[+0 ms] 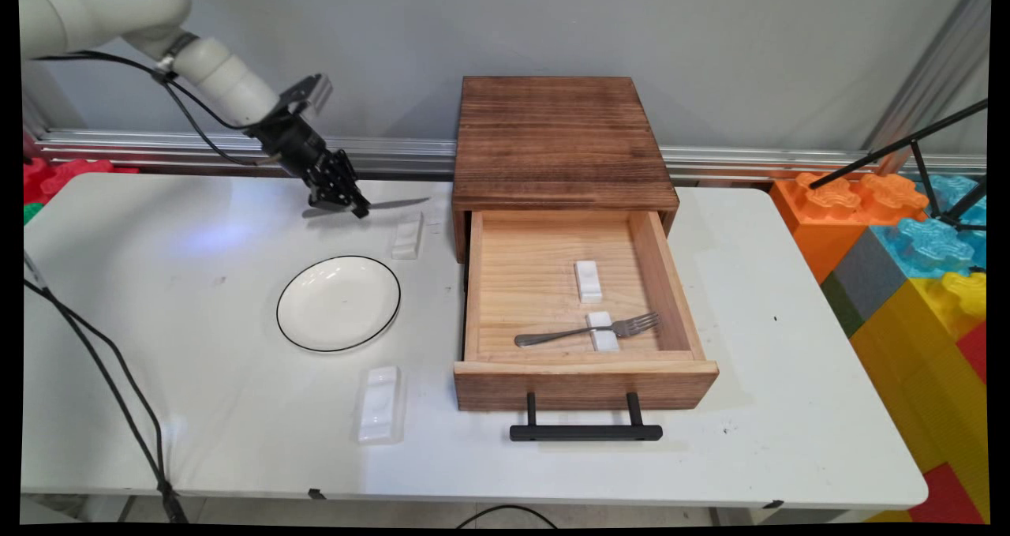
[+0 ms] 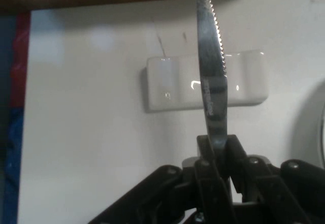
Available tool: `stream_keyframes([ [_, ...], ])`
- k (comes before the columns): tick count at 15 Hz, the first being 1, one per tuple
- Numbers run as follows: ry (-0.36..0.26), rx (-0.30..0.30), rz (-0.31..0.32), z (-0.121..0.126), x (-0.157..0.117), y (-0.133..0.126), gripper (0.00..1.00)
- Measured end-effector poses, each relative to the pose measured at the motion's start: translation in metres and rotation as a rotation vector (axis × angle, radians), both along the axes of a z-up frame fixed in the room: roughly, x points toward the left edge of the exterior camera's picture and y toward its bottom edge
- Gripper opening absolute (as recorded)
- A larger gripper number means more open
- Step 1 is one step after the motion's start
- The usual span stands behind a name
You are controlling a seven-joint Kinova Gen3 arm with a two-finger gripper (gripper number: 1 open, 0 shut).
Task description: Place the picked object into the drawer
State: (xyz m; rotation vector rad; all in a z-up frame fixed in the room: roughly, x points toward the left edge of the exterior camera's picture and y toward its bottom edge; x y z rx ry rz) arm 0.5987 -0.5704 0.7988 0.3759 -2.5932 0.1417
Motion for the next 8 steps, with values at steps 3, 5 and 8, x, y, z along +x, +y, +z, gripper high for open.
stream_keyframes([
  [3,0.001,-0.009,0.000,0.024,0.009,0.012,0.00],
  [5,0.006,-0.014,-0.001,0.038,0.012,0.020,0.00],
  [8,0.021,-0.024,-0.001,0.061,0.013,0.030,0.00],
])
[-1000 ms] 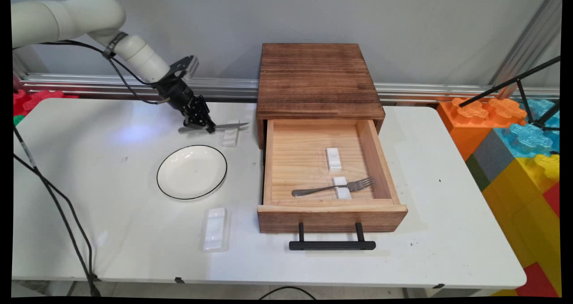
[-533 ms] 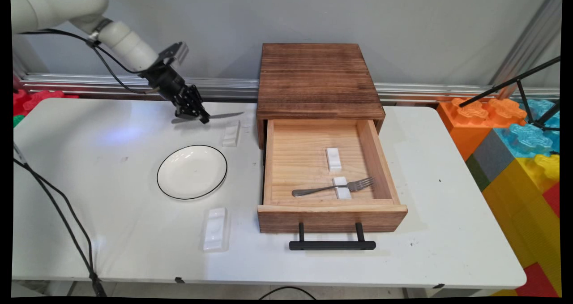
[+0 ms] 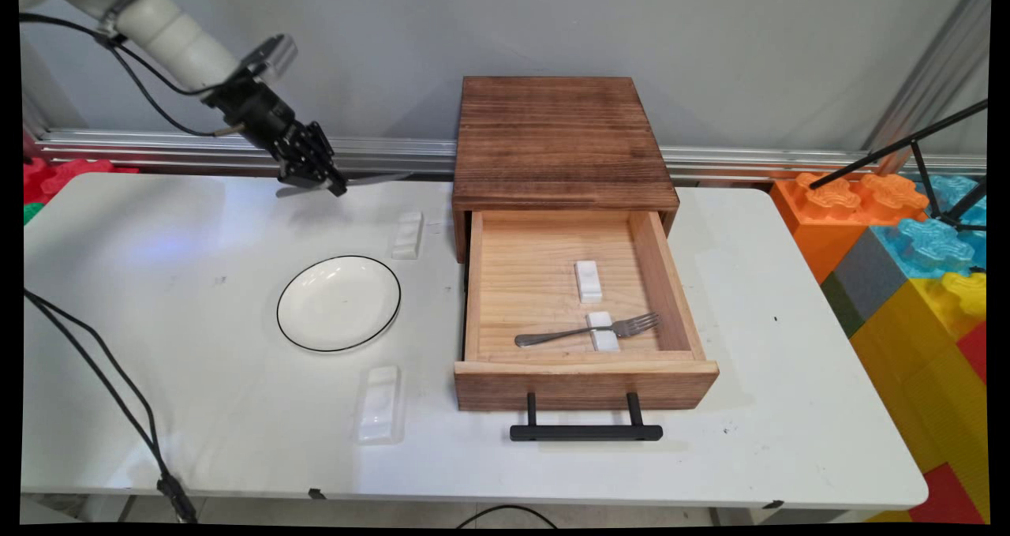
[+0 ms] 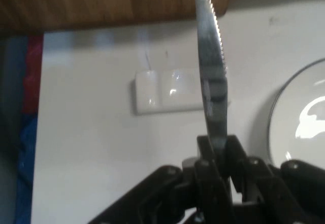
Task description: Place the picked object into the drawer
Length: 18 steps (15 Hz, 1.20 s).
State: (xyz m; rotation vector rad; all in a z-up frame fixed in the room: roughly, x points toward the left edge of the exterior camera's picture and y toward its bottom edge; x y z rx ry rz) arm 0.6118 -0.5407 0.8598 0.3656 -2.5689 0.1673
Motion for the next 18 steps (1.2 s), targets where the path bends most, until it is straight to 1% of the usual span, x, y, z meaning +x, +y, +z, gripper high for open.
stream_keyframes([
  [3,0.023,-0.013,-0.003,0.029,-0.006,0.011,0.00],
  [6,0.039,-0.023,-0.006,0.048,-0.016,0.019,0.00],
  [9,0.058,-0.033,-0.006,0.072,-0.037,0.030,0.00],
  [11,0.068,-0.037,-0.004,0.082,-0.051,0.036,0.00],
  [14,0.090,-0.044,0.004,0.101,-0.084,0.048,0.00],
  [18,0.105,-0.056,0.021,0.118,-0.131,0.062,0.00],
])
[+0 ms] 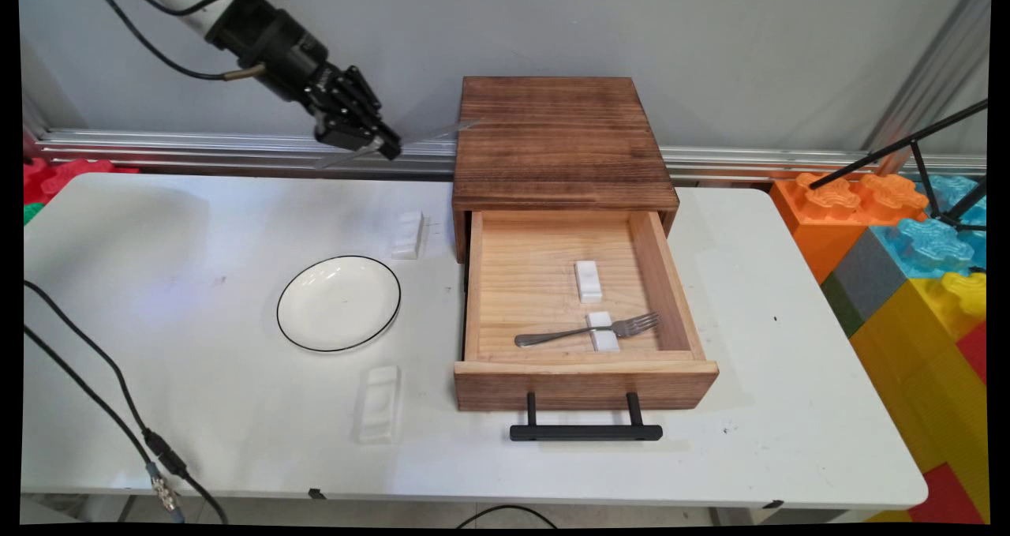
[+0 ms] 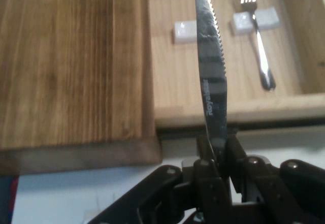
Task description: Place the picked object into the drawer
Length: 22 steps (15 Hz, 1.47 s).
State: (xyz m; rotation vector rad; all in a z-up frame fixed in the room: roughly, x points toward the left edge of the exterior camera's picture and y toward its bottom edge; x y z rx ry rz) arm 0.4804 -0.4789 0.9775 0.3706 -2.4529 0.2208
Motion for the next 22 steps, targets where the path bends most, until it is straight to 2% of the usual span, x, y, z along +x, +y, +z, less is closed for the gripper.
stream_keyframes([
  [6,-0.007,-0.020,0.045,0.004,-0.064,0.009,0.00],
  [13,-0.020,-0.045,0.068,-0.004,-0.140,0.008,0.00],
  [22,-0.074,-0.092,0.057,-0.039,-0.191,-0.008,0.00],
])
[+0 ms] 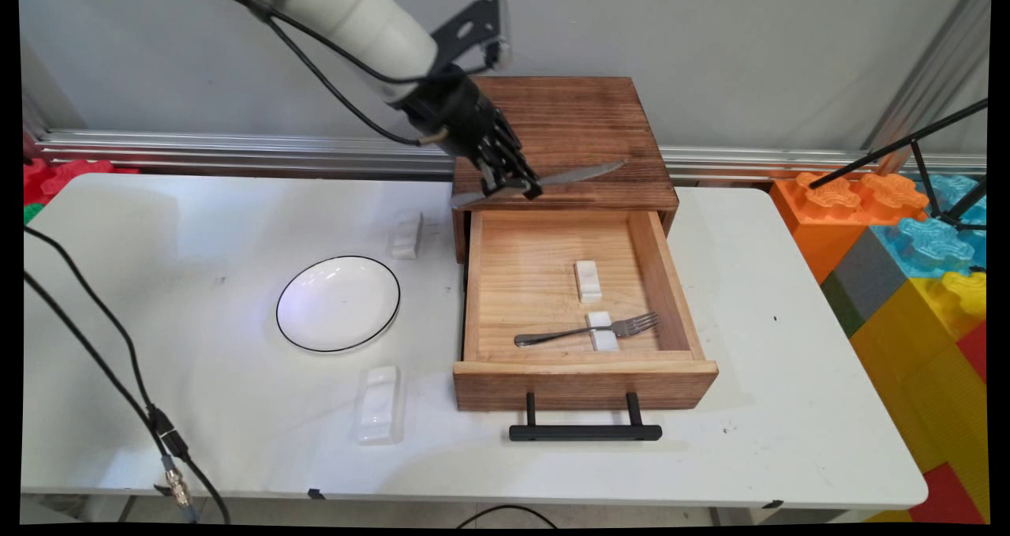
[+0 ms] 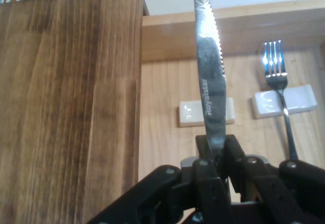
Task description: Place the picked object into the drawer
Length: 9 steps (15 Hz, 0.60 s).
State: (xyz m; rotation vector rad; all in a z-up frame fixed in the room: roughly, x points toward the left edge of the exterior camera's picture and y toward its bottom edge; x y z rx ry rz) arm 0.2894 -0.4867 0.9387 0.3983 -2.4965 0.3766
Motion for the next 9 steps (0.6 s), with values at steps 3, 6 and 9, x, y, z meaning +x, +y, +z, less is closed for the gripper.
stream_keyframes([
  [3,-0.010,-0.005,-0.012,-0.014,-0.013,-0.004,0.00],
  [6,-0.020,-0.012,-0.026,-0.032,-0.028,-0.010,0.00],
  [9,-0.024,-0.020,-0.035,-0.049,-0.040,-0.016,0.00],
])
